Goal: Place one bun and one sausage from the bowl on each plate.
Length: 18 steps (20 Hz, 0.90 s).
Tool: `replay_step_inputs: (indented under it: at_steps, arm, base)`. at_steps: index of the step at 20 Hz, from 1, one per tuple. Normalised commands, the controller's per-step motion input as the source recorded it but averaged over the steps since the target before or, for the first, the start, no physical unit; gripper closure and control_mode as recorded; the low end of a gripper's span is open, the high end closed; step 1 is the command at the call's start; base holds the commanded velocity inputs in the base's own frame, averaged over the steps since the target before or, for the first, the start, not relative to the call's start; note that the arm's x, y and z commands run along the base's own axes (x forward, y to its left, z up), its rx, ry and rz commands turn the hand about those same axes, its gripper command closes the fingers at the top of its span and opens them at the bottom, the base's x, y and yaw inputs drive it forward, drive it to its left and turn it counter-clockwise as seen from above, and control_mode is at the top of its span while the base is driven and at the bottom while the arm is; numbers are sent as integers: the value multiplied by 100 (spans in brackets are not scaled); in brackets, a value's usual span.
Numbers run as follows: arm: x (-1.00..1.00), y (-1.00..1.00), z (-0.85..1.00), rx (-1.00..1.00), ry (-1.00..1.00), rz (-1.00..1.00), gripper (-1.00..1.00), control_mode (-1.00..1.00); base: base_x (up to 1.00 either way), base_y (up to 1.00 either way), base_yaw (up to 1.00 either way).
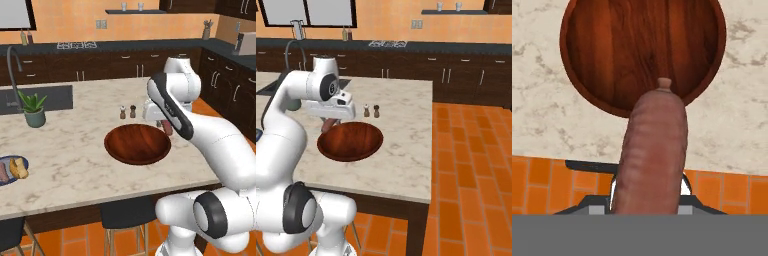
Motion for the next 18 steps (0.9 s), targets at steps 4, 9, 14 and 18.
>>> replay_step_inputs:
  at_steps: [4, 9, 14, 18]
  arm:
    - [-7, 0, 9, 0, 0, -4, 100, 100]
    - [0, 0, 0, 0, 0, 0, 100, 100]
    - [0, 0, 0, 0, 0, 0, 100, 100]
    - [0, 0, 0, 0, 0, 0, 100, 100]
  base:
    - [-47, 11, -7]
    - [-30, 99, 0]
    - [3, 100, 0]
    - [10, 100, 0]
